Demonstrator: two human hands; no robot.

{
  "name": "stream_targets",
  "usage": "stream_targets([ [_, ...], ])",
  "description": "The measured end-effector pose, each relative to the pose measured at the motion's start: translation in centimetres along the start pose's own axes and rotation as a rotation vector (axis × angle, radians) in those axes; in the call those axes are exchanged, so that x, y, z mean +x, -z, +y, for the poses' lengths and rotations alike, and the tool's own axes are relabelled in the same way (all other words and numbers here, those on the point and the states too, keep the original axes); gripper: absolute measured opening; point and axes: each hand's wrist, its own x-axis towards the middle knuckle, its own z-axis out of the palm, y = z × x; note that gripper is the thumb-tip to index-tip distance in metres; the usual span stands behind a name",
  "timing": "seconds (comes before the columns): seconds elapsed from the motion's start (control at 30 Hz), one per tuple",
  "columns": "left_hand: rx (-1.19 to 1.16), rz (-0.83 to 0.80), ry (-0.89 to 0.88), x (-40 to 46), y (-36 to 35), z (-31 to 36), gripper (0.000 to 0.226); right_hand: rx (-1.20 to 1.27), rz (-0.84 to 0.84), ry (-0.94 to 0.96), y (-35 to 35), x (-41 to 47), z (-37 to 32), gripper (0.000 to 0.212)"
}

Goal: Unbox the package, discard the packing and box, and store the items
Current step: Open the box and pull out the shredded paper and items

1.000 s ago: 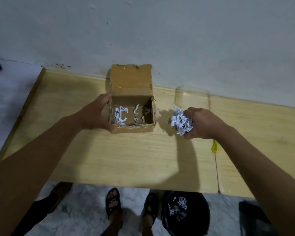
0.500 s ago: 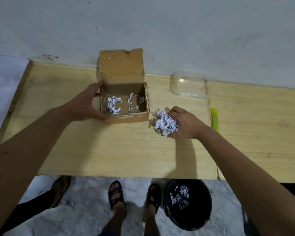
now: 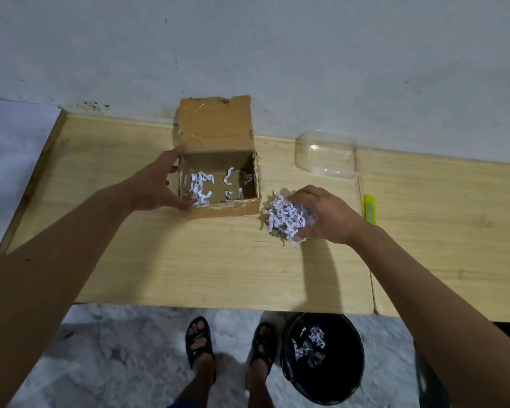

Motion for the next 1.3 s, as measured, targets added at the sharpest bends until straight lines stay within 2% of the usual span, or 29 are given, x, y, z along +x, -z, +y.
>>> stream_targets([
  [0.17, -0.015, 0.005, 0.010, 0.0, 0.0, 0.0, 0.144, 0.054, 0.091, 0.052, 0.6, -0.4, -0.1, 0.051],
  [0.37, -0.035, -0.004, 0.022, -0.1, 0.0, -0.1, 0.144, 0.054, 0.143, 0.073, -0.1, -0.8, -0.1, 0.021],
  [0.57, -0.006, -0.002, 0.019, 0.0, 0.0, -0.2, 0.146, 0.013, 0.174, 0.107, 0.1, -1.4, -0.5, 0.014],
  [0.87, -0.004, -0.003, 0.016, -0.2, 0.1, -0.1, 0.147, 0.028, 0.147, 0.021, 0.7, -1.4, -2.2, 0.039],
  [1.07, -0.002, -0.001, 0.018, -0.3, 0.0, 0.1, 0.147, 0.113, 0.208, 0.034, 1.0, -1.3, -2.0, 0.014],
  [1.3, 0.012, 0.000, 0.013, -0.4, 0.0, 0.0, 0.146, 0.100, 0.262, 0.038, 0.7, -1.0, -1.7, 0.011],
])
